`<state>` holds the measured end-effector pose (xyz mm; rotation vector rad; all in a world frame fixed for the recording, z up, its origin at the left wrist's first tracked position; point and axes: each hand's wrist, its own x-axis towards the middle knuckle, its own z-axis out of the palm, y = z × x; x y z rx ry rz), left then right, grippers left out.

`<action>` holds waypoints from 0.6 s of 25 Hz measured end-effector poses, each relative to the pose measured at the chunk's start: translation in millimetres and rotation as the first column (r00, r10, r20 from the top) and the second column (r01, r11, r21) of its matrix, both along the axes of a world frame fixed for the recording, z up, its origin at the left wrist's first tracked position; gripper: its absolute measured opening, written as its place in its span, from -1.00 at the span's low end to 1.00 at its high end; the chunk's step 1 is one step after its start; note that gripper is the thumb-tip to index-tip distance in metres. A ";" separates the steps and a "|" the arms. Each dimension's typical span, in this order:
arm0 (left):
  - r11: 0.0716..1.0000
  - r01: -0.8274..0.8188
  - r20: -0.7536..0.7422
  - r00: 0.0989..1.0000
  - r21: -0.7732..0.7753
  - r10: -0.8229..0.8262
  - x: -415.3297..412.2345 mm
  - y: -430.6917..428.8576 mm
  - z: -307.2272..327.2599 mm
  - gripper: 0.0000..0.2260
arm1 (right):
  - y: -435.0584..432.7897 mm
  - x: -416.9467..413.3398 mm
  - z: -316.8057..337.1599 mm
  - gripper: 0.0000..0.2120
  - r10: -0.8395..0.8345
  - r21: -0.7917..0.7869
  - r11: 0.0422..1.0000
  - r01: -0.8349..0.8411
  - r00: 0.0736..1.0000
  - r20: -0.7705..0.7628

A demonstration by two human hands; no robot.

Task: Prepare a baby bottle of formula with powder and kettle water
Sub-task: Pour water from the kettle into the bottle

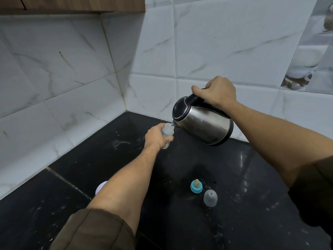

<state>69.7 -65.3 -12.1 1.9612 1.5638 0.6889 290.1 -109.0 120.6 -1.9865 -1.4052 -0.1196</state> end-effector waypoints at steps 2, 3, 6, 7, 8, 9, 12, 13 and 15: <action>1.000 0.007 0.004 1.000 -0.005 -0.007 1.0 0.5 -0.6 -0.48 | 0.4 0.1 0.8 -0.44 0.001 -0.005 1.000 -0.001 1.000 0.012; 1.000 0.011 0.006 1.000 -0.008 -0.011 1.5 0.7 -1.1 -0.48 | 0.7 0.1 1.0 -0.44 0.003 -0.010 1.000 -0.003 1.000 0.017; 1.000 0.019 0.005 1.000 -0.016 -0.019 2.2 0.7 -1.8 -0.47 | 1.8 -1.1 1.3 -0.46 0.002 -0.025 1.000 -0.001 0.999 0.041; 1.000 0.022 0.003 1.000 -0.017 -0.022 2.4 0.8 -1.8 -0.48 | 2.2 -1.4 1.3 -0.46 0.000 -0.026 1.000 0.002 0.999 0.047; 1.000 0.025 -0.002 1.000 -0.017 -0.025 2.6 1.1 -1.8 -0.48 | 2.6 -1.9 1.2 -0.46 -0.003 -0.027 1.000 0.004 0.999 0.052; 0.999 0.026 -0.008 1.000 -0.018 -0.027 2.8 1.4 -1.7 -0.47 | 2.9 -2.4 1.4 -0.46 -0.006 -0.027 1.000 0.007 0.999 0.054; 0.999 0.037 -0.020 0.999 -0.023 -0.038 3.6 2.0 -0.5 -0.46 | 3.5 -3.0 2.5 -0.45 -0.007 -0.023 1.000 0.008 0.998 0.058; 0.999 0.039 -0.019 0.999 -0.025 -0.039 3.9 2.5 -0.5 -0.46 | 3.7 -2.8 2.9 -0.45 -0.008 -0.022 1.000 0.009 0.998 0.064; 0.999 0.038 -0.018 0.999 -0.029 -0.039 4.0 2.8 -1.1 -0.46 | 3.8 -2.6 2.9 -0.46 -0.005 -0.023 1.000 0.006 0.997 0.079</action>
